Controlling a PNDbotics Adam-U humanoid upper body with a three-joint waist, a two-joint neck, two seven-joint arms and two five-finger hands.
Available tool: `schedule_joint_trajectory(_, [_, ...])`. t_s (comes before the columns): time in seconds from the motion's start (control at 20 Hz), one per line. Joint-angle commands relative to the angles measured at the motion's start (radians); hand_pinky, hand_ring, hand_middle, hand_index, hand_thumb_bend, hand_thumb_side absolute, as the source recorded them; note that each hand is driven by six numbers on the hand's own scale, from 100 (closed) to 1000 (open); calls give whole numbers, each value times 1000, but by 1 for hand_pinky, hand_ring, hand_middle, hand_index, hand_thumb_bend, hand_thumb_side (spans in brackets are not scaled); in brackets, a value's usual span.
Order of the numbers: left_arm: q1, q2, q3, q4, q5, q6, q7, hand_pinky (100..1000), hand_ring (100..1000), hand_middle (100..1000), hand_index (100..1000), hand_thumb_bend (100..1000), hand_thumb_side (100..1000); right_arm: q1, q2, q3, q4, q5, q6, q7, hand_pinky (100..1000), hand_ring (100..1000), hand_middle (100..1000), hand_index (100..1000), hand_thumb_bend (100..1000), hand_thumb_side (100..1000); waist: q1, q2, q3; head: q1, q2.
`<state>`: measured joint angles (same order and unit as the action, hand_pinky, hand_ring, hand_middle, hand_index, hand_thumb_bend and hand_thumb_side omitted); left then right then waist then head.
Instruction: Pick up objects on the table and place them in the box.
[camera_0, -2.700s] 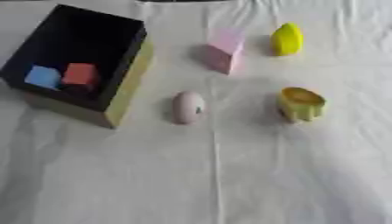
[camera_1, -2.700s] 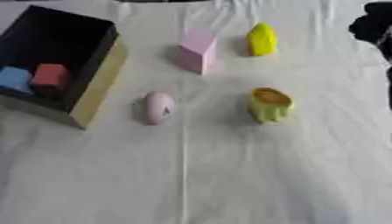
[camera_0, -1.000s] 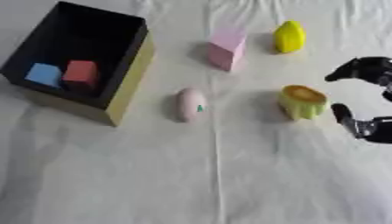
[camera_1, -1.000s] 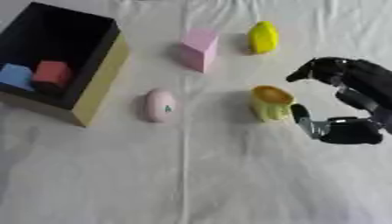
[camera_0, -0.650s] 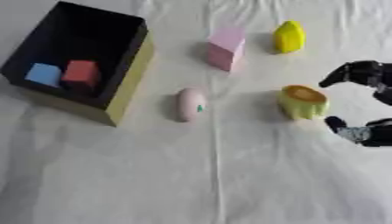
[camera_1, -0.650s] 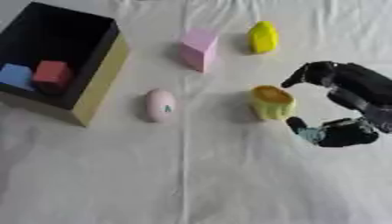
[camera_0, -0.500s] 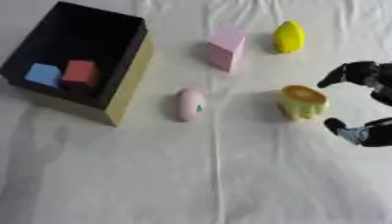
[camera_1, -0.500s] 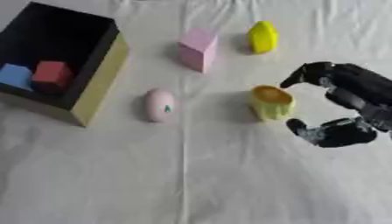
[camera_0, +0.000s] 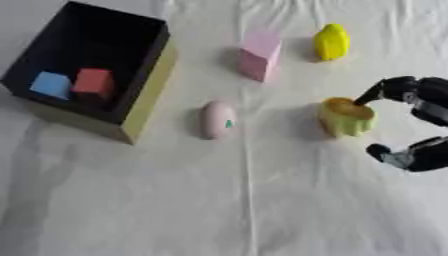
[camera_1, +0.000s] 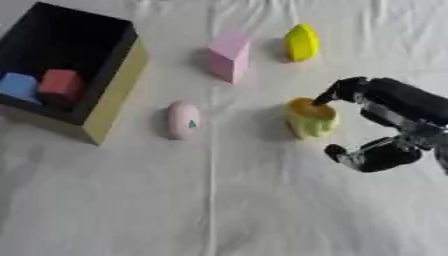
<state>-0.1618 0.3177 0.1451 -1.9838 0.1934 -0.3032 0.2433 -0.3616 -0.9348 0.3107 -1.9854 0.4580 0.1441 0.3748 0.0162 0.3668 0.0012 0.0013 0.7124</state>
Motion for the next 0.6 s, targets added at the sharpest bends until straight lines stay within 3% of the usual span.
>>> schedule_joint_trajectory(0.05, [-7, 21, -1, -16, 1, 0, -3, 707, 663, 617, 793, 391, 572, -17, -10, -1, -15, 13, 30, 0, 846, 834, 767, 828, 305, 100, -7, -18, 2, -2, 0])
schedule_joint_trajectory(0.3, [-10, 19, -3, -16, 0, 3, -6, 707, 663, 618, 793, 388, 576, -36, 10, 4, -2, 24, 71, -15, 845, 831, 770, 829, 281, 100, -7, -11, 5, -4, -2])
schedule_joint_trajectory(0.6, [-12, 16, -5, -16, -1, 4, -9, 708, 664, 618, 793, 386, 579, -62, 33, 19, 65, 55, 73, -16, 847, 833, 779, 830, 292, 115, -6, -5, 9, -5, -2])
